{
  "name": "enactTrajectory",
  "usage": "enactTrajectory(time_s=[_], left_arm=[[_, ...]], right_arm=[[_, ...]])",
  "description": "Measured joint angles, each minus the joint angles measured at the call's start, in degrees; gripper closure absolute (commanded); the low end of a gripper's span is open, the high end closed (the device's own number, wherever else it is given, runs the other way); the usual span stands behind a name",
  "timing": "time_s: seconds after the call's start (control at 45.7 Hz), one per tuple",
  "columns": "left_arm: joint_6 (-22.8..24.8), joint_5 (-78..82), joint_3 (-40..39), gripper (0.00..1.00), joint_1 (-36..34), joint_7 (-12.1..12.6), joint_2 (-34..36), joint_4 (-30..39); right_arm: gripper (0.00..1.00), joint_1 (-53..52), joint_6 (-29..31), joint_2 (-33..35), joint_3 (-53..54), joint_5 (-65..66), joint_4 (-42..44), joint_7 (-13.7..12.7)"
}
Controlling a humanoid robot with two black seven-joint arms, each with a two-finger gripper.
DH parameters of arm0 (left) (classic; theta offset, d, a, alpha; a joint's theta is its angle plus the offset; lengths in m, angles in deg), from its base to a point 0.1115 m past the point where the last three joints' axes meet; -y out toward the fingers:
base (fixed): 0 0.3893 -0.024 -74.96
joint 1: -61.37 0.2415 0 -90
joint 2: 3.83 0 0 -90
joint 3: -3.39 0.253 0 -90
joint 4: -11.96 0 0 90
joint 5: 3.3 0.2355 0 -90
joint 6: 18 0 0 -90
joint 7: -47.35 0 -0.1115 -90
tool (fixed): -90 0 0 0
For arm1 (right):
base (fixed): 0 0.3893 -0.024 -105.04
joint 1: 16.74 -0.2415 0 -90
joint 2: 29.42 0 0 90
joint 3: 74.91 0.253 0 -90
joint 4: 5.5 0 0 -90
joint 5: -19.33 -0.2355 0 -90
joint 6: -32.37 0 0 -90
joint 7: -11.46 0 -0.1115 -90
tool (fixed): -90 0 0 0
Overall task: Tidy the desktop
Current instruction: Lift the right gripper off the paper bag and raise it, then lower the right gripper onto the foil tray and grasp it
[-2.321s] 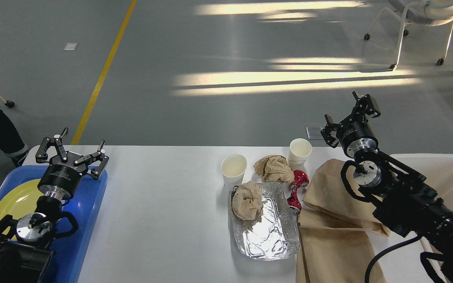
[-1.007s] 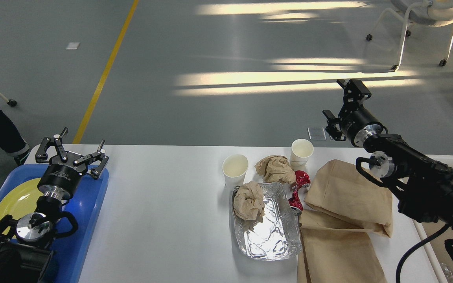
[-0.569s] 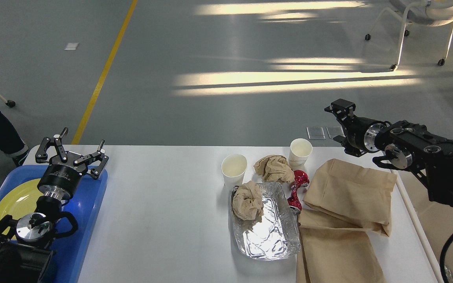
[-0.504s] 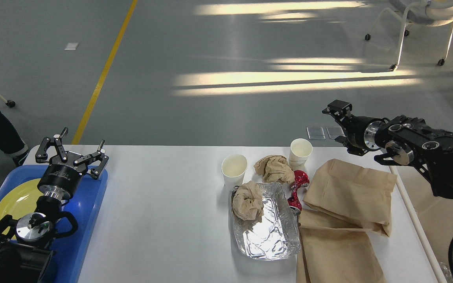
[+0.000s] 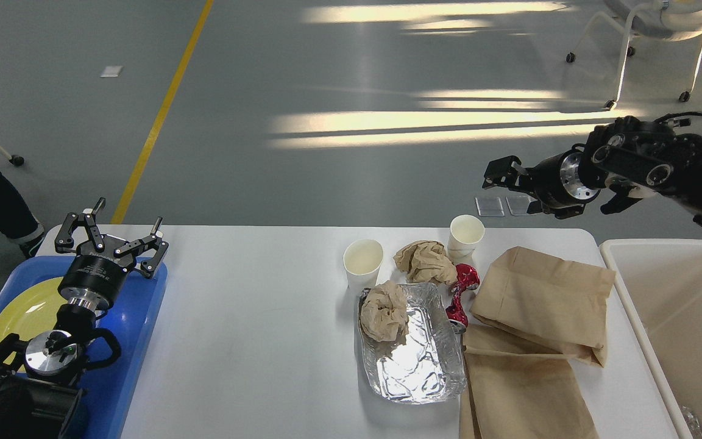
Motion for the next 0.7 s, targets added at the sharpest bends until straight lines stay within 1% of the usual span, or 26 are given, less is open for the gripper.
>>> enactTrajectory(time_s=[0.109,0.219,0.416,0.547,0.701], left_arm=[[0.00,0.00,0.01,0.04,0.00,0.00,0.00,0.00],[0.00,0.00,0.01,0.04,0.00,0.00,0.00,0.00],[-0.01,0.00,0.01,0.04,0.00,0.00,0.00,0.00],[-0.01,0.00,0.00,0.04,0.00,0.00,0.00,0.00],[-0.01,0.00,0.00,0.04,0.00,0.00,0.00,0.00]], right_arm=[[0.00,-2.18,0.22,-1.21,-4.59,-8.04,-0.04,0.03],[0.00,-4.33,0.35,-1.66,-6.47,-11.24,-0.06,0.05],[0.00,-5.51,0.39,-1.14,-5.16,-11.83,-3.33,0.24],[0.00,-4.92,0.31,-0.30,-3.32,-11.59,-4.04,0.24],[0.00,-4.97,1.64,-1.46,-5.68,-10.53,-4.58,0.09]])
